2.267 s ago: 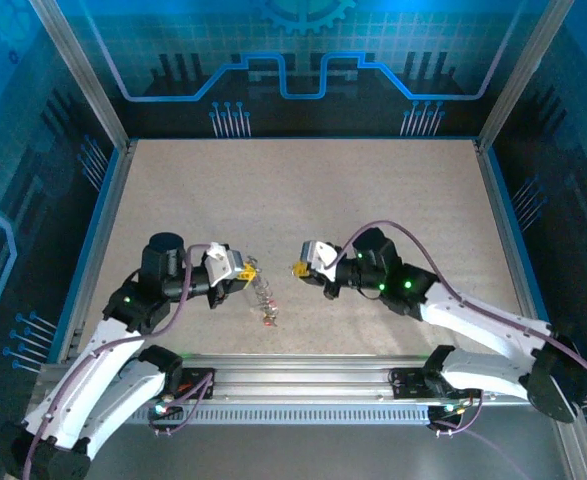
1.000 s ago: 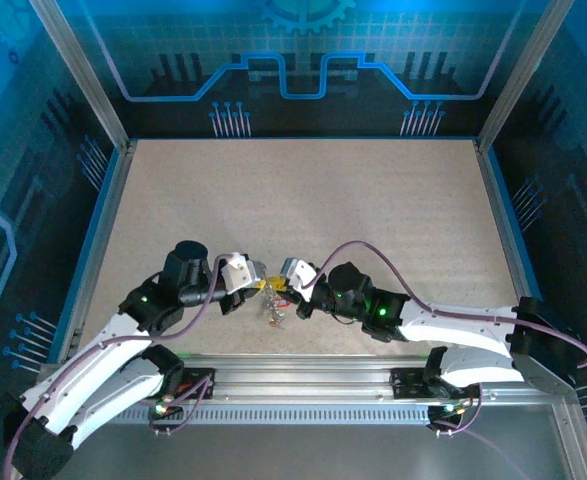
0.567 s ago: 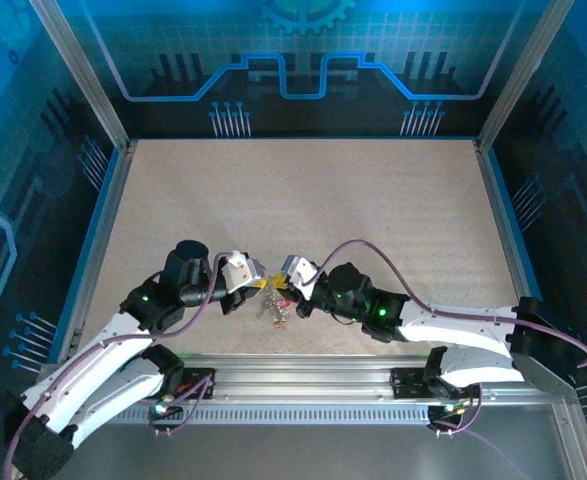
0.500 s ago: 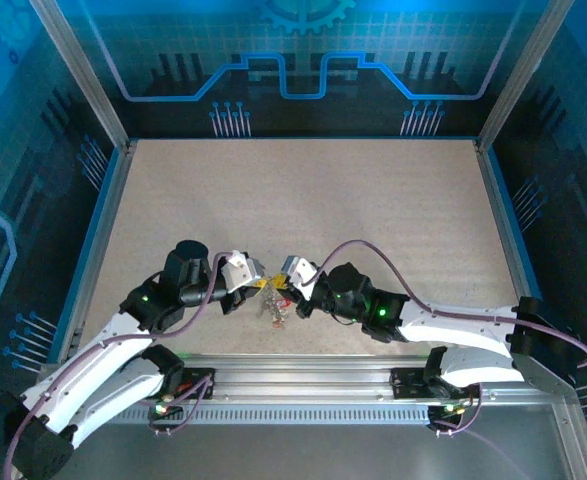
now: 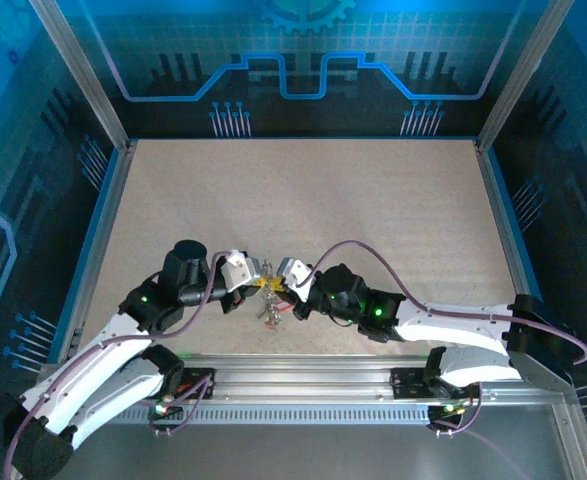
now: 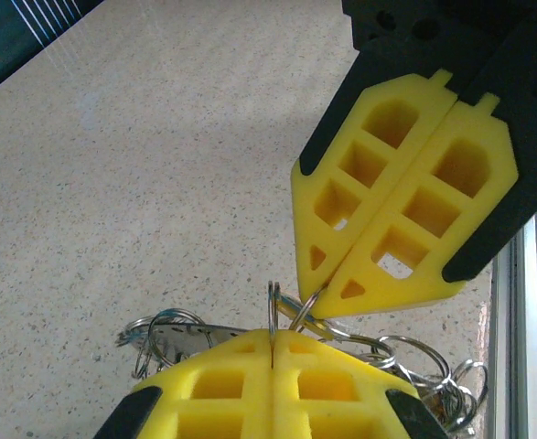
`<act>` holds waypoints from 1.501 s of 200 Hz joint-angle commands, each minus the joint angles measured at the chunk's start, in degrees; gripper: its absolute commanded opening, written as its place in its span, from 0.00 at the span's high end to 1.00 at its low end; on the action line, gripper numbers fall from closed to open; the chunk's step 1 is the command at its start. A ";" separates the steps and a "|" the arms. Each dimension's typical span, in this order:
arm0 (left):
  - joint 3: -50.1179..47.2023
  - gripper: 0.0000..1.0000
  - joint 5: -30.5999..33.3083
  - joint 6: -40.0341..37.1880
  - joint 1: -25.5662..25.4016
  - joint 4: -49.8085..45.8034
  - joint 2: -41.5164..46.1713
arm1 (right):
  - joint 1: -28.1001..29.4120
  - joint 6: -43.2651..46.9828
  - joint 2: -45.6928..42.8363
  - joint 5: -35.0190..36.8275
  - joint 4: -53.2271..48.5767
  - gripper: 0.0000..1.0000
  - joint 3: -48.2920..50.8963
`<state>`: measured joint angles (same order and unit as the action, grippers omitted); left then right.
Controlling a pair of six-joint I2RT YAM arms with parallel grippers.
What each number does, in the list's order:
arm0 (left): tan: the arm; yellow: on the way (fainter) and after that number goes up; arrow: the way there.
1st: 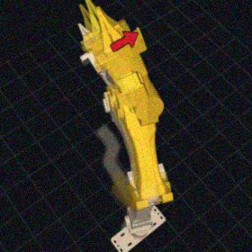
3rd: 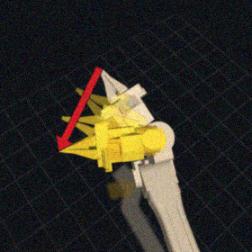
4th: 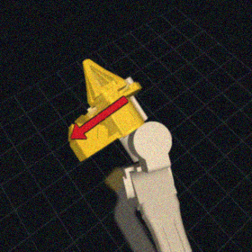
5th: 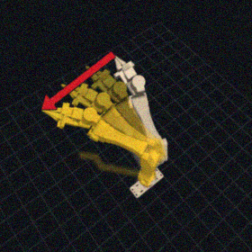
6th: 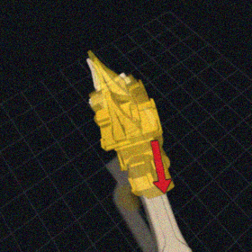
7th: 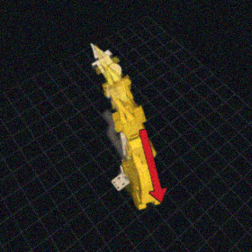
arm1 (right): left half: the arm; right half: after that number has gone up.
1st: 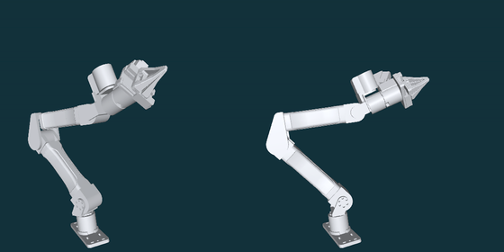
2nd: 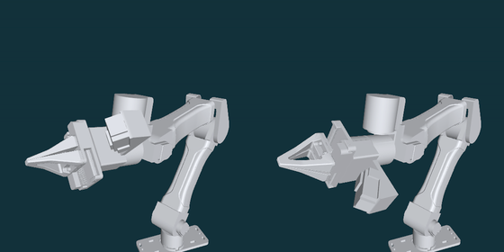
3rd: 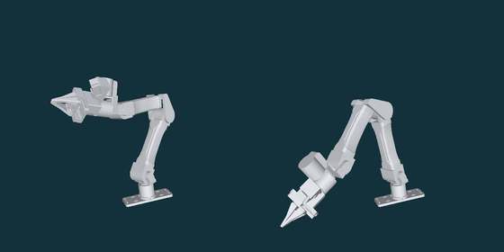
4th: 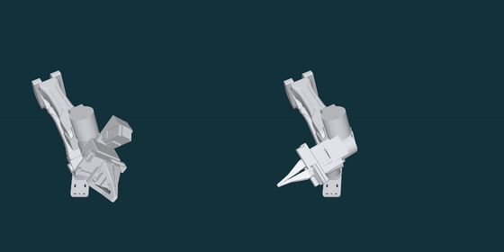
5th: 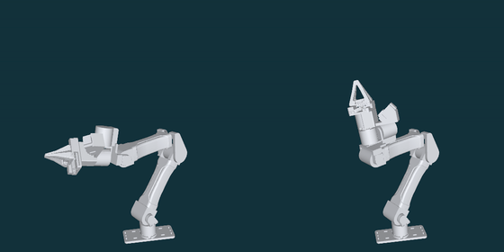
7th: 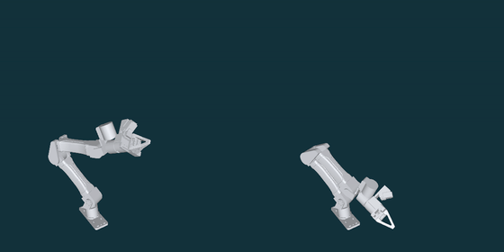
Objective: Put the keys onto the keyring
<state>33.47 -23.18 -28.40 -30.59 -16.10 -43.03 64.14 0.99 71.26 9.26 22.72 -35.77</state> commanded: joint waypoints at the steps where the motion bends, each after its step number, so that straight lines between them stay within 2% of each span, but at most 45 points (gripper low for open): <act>1: -0.08 1.00 -3.06 -0.08 -0.52 2.22 0.60 | 0.81 -1.17 -0.33 1.74 1.86 1.00 -1.58; 144: 0.98 1.00 -2.32 0.26 -0.51 0.80 -0.95 | 0.90 -2.11 -0.35 3.19 1.09 1.00 -2.27; 243: -0.95 1.00 -3.78 -1.02 -0.48 3.09 2.07 | 0.65 -11.16 0.42 11.32 -6.08 1.00 -4.62; 300: -1.13 1.00 -3.93 -1.66 -0.51 3.32 2.24 | 0.13 -15.85 -1.26 11.52 -6.72 1.00 -3.57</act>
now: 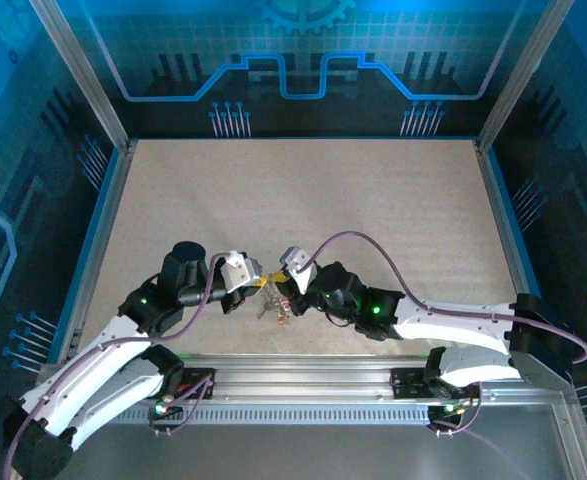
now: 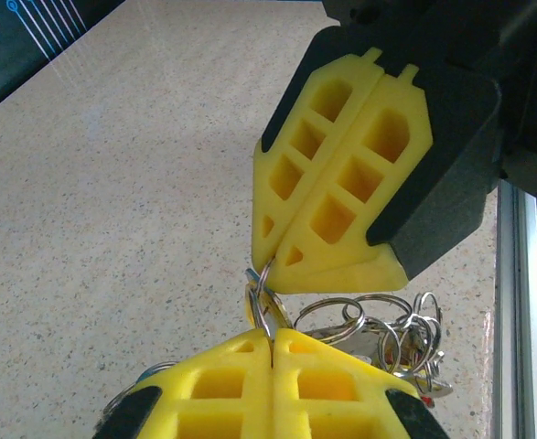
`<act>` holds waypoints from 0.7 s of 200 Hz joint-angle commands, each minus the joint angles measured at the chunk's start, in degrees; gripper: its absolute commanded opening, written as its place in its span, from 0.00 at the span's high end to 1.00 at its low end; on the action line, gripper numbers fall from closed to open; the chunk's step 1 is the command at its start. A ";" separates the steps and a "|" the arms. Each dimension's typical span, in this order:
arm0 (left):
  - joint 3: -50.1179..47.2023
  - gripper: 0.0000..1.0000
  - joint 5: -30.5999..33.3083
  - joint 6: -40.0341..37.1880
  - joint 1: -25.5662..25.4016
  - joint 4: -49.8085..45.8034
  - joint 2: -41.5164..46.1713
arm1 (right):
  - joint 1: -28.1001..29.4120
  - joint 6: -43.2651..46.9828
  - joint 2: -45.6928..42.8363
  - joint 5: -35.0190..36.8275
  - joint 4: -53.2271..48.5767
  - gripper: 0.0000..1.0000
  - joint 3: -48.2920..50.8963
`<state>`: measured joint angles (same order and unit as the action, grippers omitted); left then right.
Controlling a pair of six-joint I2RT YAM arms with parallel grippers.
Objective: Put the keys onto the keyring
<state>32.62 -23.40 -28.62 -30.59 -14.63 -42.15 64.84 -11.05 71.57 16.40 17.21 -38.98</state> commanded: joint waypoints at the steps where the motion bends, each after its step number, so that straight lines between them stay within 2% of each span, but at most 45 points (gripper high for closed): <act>1: -0.23 1.00 -3.69 -1.44 -0.47 1.87 1.46 | -0.58 -3.90 -1.63 4.36 -1.22 1.00 -0.33; 35: -0.45 1.00 -3.45 -1.26 -0.52 2.33 2.31 | -1.53 -4.98 -2.75 2.08 -1.39 1.00 -0.10; 98: -0.50 1.00 -2.17 -0.65 -0.52 2.90 2.69 | -3.91 -6.92 -3.46 -2.66 -8.47 1.00 -2.19; 120: -0.63 1.00 -2.18 -0.65 -0.52 3.21 2.72 | -4.24 -7.10 -3.84 -2.87 -9.21 0.82 -2.29; 140: -0.72 1.00 -2.39 -0.65 -0.52 3.45 2.69 | -4.99 -6.09 -4.57 -4.32 -8.73 0.72 -1.44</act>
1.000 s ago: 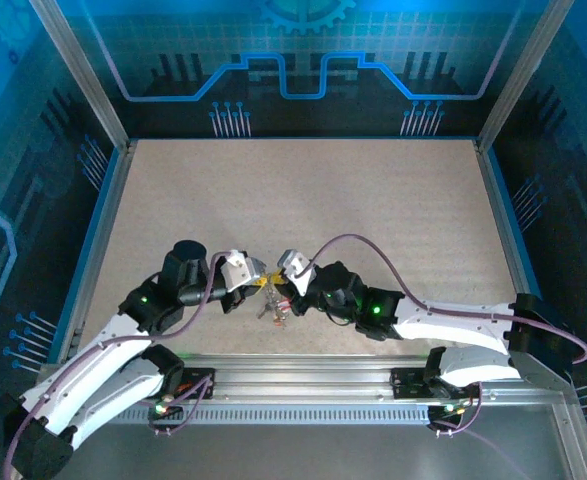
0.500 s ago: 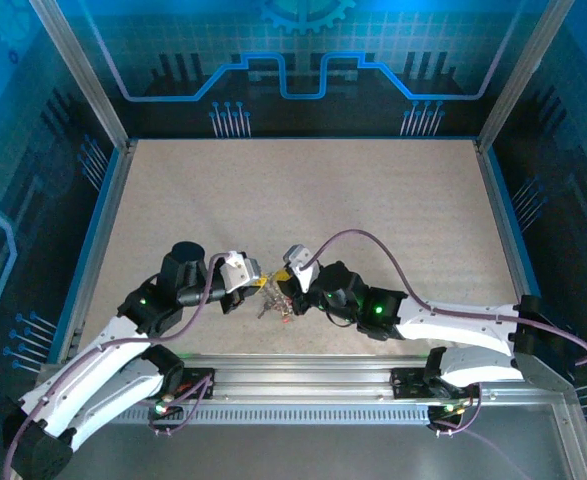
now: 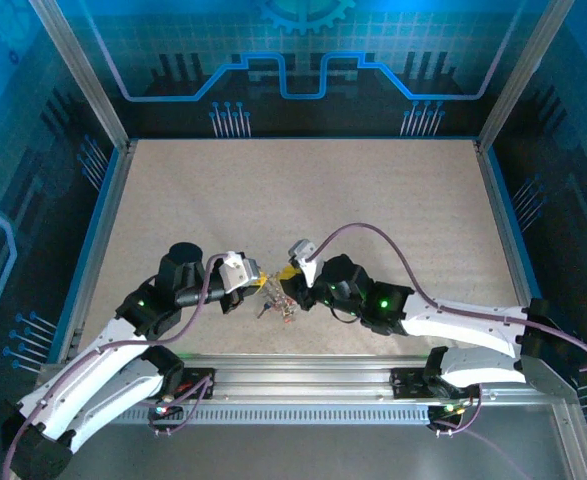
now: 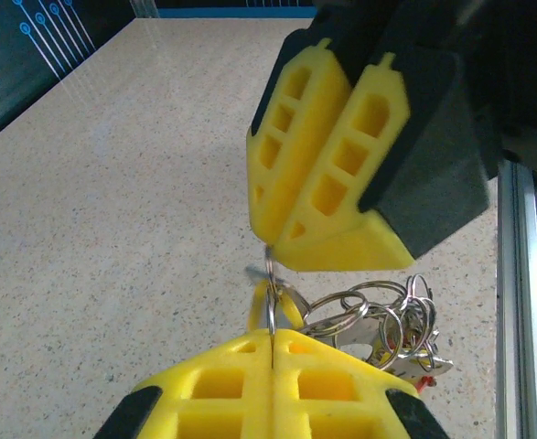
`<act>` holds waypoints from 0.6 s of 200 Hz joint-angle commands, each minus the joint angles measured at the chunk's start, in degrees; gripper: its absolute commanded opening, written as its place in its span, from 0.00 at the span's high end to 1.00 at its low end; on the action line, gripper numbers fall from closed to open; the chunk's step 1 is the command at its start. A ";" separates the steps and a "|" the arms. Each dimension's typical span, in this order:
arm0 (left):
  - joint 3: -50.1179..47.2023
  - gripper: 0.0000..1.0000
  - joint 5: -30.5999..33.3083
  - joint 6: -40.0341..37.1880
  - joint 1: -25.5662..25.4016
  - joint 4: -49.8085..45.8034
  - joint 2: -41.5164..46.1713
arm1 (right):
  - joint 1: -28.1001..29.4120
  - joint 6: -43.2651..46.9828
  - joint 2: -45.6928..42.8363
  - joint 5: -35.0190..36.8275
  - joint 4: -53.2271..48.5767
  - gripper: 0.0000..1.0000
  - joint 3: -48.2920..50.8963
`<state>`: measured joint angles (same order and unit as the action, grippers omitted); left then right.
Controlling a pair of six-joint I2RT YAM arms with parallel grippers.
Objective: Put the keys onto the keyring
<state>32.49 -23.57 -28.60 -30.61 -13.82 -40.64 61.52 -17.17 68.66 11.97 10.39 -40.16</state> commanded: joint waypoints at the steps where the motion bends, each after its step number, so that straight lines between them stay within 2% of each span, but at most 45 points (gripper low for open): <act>1: -0.63 1.00 -2.20 -0.67 -0.50 2.65 1.18 | -1.76 0.12 -1.72 -0.03 -1.89 0.71 -0.18; 22: -0.72 1.00 -2.59 -0.58 -0.50 2.82 1.11 | -3.51 4.02 -2.60 -4.67 -1.93 0.66 0.35; 48: -0.67 1.00 -2.87 -0.33 -0.48 3.17 1.09 | -5.47 12.95 -4.35 -10.66 -4.32 0.65 -0.41; 89: -0.33 1.00 -4.09 -0.01 -0.50 4.31 1.10 | -7.14 34.07 -5.48 -20.01 -11.07 0.62 -4.12; 120: 0.29 1.00 -6.30 -0.13 -0.49 4.96 0.76 | -9.30 47.22 -3.41 -31.02 -15.16 0.63 -7.54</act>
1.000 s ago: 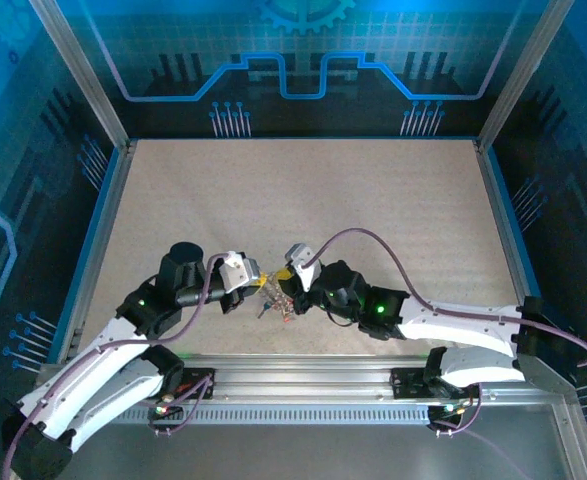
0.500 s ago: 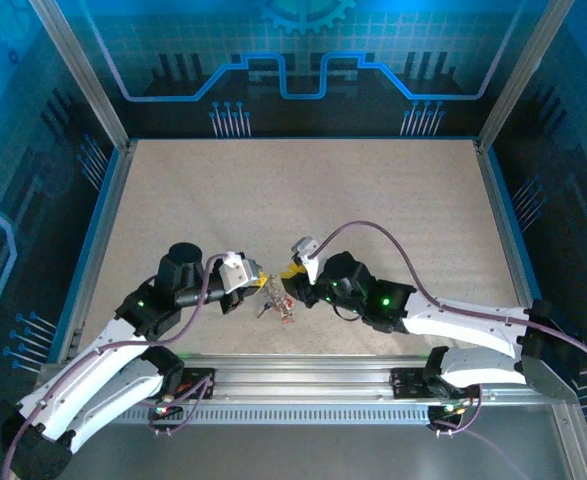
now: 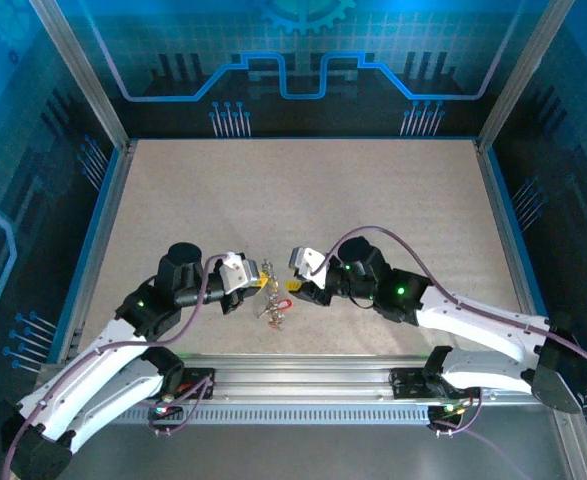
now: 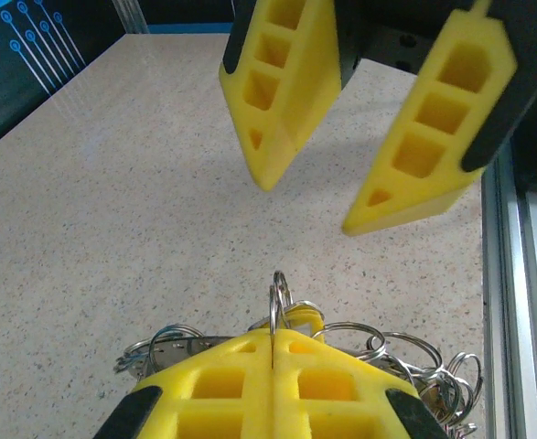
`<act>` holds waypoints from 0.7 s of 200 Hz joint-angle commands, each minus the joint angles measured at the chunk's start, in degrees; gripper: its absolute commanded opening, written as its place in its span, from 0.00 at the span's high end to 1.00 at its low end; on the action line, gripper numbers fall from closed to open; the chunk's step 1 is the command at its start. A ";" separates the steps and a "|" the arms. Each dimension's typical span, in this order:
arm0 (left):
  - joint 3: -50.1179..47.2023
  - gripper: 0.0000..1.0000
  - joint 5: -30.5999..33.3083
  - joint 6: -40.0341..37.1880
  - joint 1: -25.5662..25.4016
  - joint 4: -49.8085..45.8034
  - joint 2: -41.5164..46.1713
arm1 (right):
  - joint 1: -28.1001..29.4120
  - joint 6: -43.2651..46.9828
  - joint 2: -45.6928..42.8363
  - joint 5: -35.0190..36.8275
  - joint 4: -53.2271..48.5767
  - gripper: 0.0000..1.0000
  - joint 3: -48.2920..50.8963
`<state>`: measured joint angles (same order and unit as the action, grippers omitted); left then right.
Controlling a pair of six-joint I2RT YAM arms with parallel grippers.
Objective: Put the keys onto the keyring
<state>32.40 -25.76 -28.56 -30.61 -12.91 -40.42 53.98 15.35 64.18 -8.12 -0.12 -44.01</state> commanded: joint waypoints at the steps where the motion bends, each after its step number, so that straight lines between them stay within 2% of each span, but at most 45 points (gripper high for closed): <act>1: 0.38 1.00 -4.16 -0.18 -0.50 4.04 0.53 | -1.81 14.97 1.14 -11.12 -4.72 0.63 -3.79; 45: 0.32 1.00 -5.98 0.69 -0.46 5.29 -0.44 | -3.45 20.96 6.99 -14.32 -10.22 0.62 -10.76; 118: -0.37 1.00 -6.14 1.13 -0.45 6.88 -0.71 | -4.54 20.68 9.39 -16.03 -11.49 0.63 -11.56; 140: -0.59 1.00 -6.32 1.39 -0.49 7.70 -0.97 | -5.20 20.43 9.05 -16.53 -12.01 0.69 -11.24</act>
<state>32.40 -29.65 -28.34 -30.61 -9.91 -41.30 50.04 35.62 73.60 -22.22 -10.28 -54.39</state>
